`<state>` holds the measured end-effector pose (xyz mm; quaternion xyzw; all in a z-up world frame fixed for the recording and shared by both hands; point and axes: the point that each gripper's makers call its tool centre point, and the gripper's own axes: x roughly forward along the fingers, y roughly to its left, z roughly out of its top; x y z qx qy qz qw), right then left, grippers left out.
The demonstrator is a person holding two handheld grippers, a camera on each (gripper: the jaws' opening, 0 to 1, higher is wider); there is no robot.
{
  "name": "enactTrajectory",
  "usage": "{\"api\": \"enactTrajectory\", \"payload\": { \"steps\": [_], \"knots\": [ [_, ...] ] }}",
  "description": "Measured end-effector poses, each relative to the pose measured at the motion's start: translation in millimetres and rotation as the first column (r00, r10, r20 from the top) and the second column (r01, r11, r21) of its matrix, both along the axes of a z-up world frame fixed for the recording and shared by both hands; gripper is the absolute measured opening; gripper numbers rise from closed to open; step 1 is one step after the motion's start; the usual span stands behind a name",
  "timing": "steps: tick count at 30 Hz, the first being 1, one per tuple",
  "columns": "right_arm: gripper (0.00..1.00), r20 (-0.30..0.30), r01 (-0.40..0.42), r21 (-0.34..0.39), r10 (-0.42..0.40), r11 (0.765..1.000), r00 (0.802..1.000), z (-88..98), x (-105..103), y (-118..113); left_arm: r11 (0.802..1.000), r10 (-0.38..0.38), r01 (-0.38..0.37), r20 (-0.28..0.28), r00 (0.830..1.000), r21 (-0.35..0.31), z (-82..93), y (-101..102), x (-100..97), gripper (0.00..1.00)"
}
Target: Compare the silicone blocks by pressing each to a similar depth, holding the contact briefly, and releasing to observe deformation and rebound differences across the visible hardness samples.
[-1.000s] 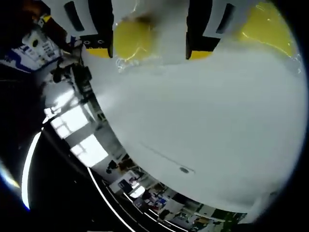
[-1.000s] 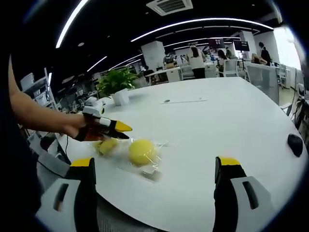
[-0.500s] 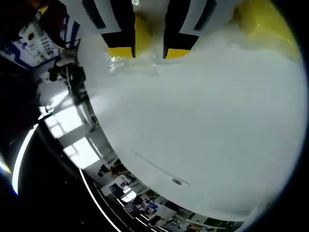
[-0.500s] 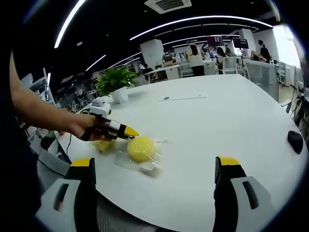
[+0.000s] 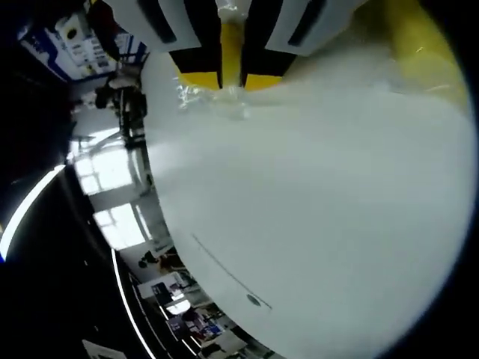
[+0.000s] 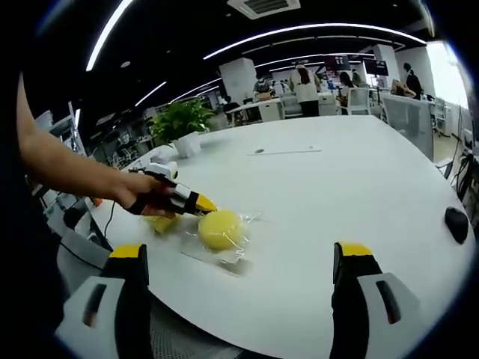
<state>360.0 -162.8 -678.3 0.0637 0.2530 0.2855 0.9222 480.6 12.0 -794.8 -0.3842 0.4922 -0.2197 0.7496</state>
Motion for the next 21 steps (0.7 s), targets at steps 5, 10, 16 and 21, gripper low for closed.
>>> {"api": "enactTrajectory", "payload": {
  "steps": [5,10,16,21],
  "knots": [
    [0.96,-0.004,0.011,0.001,-0.011,1.000,1.000,-0.6,0,-2,1.000,0.002,-0.002,0.003,1.000,-0.014,1.6,-1,1.2,0.00],
    [0.96,-0.011,0.014,0.003,-0.014,1.000,1.000,-3.6,-2,-2,0.999,-0.044,0.042,0.058,0.997,0.026,5.9,-2,-1.8,0.00],
    [0.96,-0.008,0.008,0.008,-0.008,1.000,1.000,-2.8,0,-1,0.998,-0.059,0.059,0.152,0.987,0.004,28.3,-10,-3.5,0.00],
    [0.96,0.001,0.009,0.029,-0.009,1.000,1.000,1.5,4,1,0.994,-0.108,0.101,0.302,0.947,0.041,53.9,-16,-5.1,0.00]
  ]
}}
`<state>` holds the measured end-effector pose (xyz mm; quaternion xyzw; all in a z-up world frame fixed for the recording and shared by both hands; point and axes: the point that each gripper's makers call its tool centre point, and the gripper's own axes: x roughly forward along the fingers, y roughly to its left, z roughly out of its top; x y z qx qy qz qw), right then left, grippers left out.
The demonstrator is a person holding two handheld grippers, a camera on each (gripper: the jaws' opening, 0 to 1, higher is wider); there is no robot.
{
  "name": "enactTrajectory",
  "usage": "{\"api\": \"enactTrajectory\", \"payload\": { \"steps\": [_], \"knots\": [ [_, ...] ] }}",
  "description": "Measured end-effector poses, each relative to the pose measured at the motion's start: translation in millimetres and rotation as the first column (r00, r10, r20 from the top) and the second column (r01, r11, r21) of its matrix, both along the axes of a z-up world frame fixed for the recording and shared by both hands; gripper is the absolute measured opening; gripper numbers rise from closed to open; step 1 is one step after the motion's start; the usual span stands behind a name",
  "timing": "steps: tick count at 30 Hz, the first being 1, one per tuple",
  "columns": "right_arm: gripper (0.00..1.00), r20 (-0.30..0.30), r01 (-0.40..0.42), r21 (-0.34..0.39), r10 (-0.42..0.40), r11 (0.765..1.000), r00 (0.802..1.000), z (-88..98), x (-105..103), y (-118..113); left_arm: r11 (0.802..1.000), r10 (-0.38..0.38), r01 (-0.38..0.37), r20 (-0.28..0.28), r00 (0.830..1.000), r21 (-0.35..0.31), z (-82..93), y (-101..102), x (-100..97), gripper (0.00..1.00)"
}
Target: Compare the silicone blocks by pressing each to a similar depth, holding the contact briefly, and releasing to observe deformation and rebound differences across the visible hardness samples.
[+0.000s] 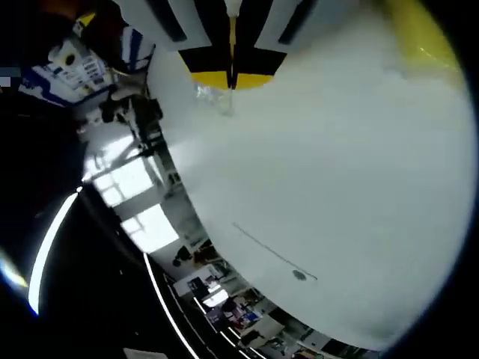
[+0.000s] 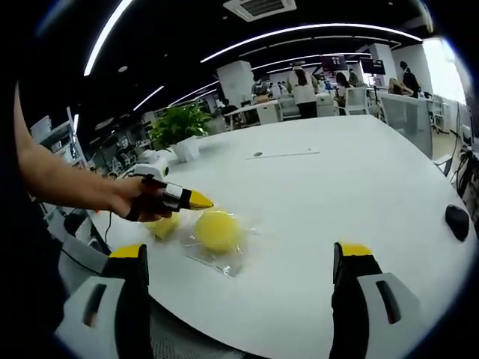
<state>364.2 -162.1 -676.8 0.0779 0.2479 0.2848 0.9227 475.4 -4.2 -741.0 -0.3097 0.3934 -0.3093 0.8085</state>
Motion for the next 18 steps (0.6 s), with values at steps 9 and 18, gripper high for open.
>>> {"api": "enactTrajectory", "payload": {
  "steps": [9,18],
  "knots": [
    [0.96,0.028,-0.025,0.020,0.024,0.999,0.999,8.0,2,7,0.986,-0.143,0.126,0.160,0.977,0.108,28.2,3,-15.3,0.00],
    [0.96,0.041,-0.055,0.024,0.054,0.998,0.998,14.0,2,15,0.976,-0.188,0.154,0.233,0.954,0.154,55.9,2,-17.0,0.00]
  ]
}}
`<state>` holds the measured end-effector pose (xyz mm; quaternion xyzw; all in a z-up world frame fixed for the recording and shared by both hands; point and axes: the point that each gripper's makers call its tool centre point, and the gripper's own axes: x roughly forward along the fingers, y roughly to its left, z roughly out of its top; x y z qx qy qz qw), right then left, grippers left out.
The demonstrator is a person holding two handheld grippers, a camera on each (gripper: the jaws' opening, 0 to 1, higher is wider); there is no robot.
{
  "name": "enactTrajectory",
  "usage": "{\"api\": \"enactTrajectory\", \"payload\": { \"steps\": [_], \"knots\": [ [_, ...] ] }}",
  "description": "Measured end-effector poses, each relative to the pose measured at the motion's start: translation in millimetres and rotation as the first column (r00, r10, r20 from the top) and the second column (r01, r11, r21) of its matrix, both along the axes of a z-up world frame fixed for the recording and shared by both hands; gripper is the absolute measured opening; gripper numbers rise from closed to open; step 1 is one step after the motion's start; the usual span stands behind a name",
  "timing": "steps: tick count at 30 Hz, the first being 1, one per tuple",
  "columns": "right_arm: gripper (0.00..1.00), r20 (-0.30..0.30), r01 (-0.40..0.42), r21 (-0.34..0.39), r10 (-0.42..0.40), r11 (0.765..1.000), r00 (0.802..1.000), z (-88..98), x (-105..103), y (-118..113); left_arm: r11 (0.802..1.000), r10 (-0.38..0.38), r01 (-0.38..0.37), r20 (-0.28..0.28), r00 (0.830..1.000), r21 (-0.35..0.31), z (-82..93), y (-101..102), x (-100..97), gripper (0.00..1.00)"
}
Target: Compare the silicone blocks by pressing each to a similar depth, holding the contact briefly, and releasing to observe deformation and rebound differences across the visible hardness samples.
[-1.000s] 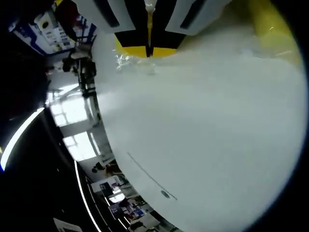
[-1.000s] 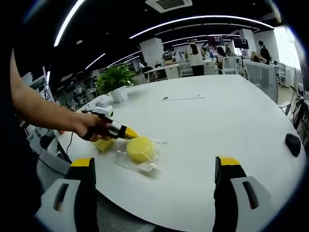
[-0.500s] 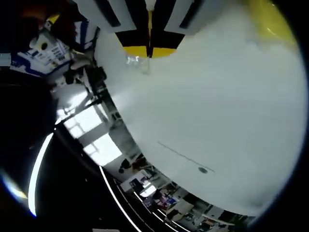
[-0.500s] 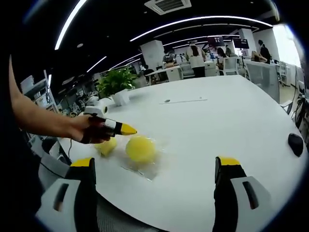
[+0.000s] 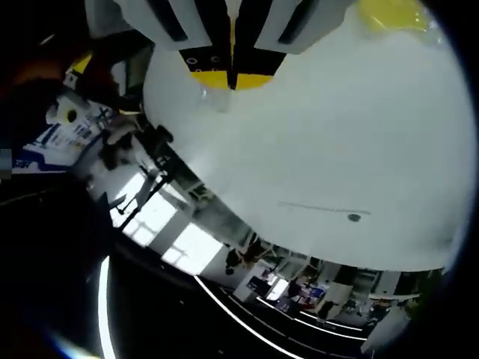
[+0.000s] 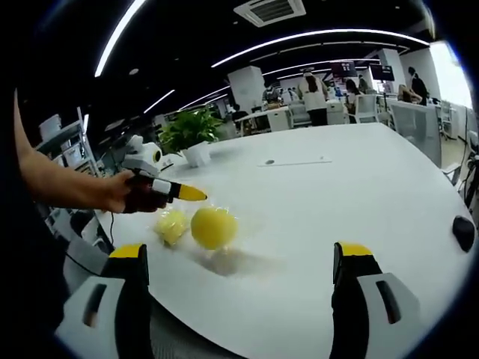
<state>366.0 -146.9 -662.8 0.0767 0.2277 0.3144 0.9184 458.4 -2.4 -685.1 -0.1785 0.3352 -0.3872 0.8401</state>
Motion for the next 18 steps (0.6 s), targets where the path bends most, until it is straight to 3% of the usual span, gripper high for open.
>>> {"api": "enactTrajectory", "payload": {
  "steps": [3,7,9,10,14,18],
  "knots": [
    [0.96,0.004,-0.008,0.001,0.008,1.000,1.000,3.2,1,2,1.000,-0.009,0.009,0.037,0.999,0.002,15.1,-3,1.5,0.00],
    [0.96,0.032,-0.005,0.021,0.004,1.000,0.999,15.4,5,3,0.998,-0.055,0.051,0.131,0.990,0.033,38.5,-5,0.5,0.00],
    [0.96,0.042,-0.005,0.024,0.004,1.000,0.999,18.8,7,2,0.999,-0.050,0.049,0.130,0.990,0.009,50.0,-5,-0.6,0.00],
    [0.96,0.046,-0.003,0.029,0.002,1.000,0.999,20.6,9,2,0.998,-0.059,0.055,0.171,0.984,0.030,56.6,-4,2.3,0.00],
    [0.96,0.053,0.001,0.044,-0.003,0.999,0.999,25.7,14,1,0.996,-0.081,0.075,0.200,0.976,0.039,69.5,-2,0.7,0.00],
    [0.96,0.070,-0.009,0.049,0.006,0.999,0.998,33.5,18,4,0.996,-0.088,0.089,0.221,0.971,0.004,90.0,-6,-1.4,0.00]
  ]
}}
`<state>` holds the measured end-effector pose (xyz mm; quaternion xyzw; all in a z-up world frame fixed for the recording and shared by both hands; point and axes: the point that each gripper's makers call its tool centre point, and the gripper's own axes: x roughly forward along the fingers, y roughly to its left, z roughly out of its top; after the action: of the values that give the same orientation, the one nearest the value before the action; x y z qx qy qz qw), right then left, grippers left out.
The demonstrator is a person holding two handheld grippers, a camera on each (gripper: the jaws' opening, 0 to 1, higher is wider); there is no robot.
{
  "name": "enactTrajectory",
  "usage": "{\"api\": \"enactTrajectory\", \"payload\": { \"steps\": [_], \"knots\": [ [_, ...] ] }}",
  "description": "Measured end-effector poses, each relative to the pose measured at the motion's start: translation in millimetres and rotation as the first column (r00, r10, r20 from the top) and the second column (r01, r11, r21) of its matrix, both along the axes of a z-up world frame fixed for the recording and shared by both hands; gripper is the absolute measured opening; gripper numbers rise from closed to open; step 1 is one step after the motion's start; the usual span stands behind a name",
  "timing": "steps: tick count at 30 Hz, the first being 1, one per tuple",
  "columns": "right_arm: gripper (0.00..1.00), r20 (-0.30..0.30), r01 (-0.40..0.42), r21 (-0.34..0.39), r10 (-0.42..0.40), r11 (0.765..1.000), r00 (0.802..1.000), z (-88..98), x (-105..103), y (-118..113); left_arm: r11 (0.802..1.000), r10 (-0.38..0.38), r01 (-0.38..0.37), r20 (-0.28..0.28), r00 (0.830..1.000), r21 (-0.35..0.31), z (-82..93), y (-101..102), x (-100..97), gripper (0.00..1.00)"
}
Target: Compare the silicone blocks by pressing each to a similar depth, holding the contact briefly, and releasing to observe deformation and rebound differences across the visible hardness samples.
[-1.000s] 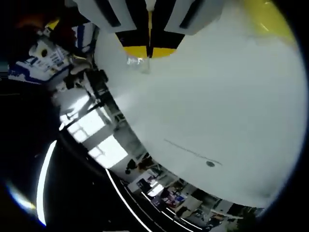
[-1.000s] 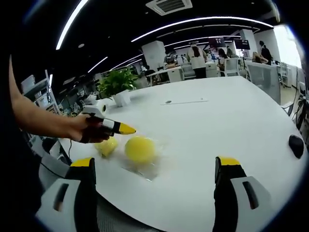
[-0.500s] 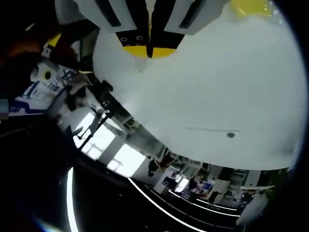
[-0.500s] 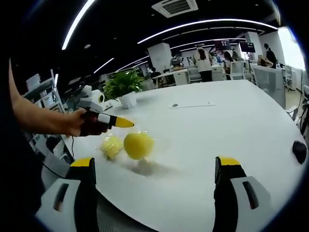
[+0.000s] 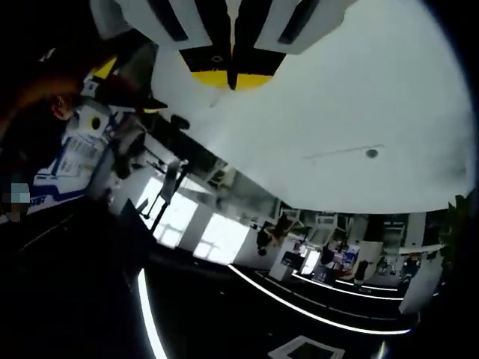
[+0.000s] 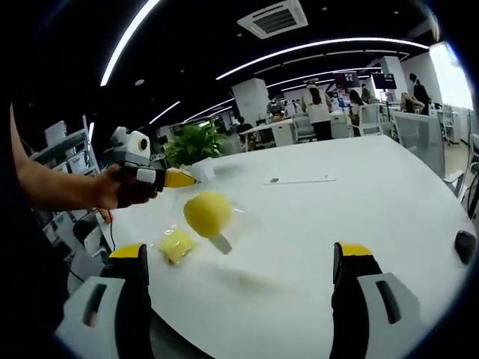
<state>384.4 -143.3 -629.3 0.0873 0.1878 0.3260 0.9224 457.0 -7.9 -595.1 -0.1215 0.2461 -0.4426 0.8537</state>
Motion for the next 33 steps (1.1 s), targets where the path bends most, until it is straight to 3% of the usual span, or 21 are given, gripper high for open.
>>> {"api": "enactTrajectory", "payload": {
  "steps": [7,13,16,24,27,30,33],
  "knots": [
    [0.96,0.034,-0.039,0.020,0.039,0.999,0.999,19.9,9,7,0.996,-0.037,0.041,0.054,0.998,-0.077,51.3,-9,-3.0,0.00],
    [0.96,0.111,-0.123,0.028,0.119,0.992,0.987,44.9,20,20,0.991,-0.076,0.087,0.110,0.991,-0.102,98.5,-16,-7.1,0.00],
    [0.96,0.119,-0.160,0.079,0.150,0.984,0.981,59.1,27,27,0.989,-0.090,0.102,0.106,0.990,-0.110,111.4,-20,-11.4,0.00],
    [0.96,0.193,-0.264,0.078,0.245,0.961,0.950,75.4,29,48,0.984,-0.095,0.107,0.091,0.991,-0.140,119.2,-19,-25.6,0.00],
    [0.86,0.215,-0.302,0.115,0.273,0.946,0.938,78.8,31,59,0.983,-0.106,0.118,0.085,0.991,-0.141,117.1,-19,-34.8,0.00],
    [0.79,0.199,-0.339,0.164,0.305,0.926,0.931,79.6,28,70,0.981,-0.115,0.125,0.073,0.991,-0.151,116.8,-18,-41.9,0.00],
    [0.75,0.222,-0.383,0.177,0.342,0.907,0.913,81.3,25,81,0.974,-0.139,0.149,0.068,0.988,-0.169,121.5,-20,-51.9,0.00]
  ]
}}
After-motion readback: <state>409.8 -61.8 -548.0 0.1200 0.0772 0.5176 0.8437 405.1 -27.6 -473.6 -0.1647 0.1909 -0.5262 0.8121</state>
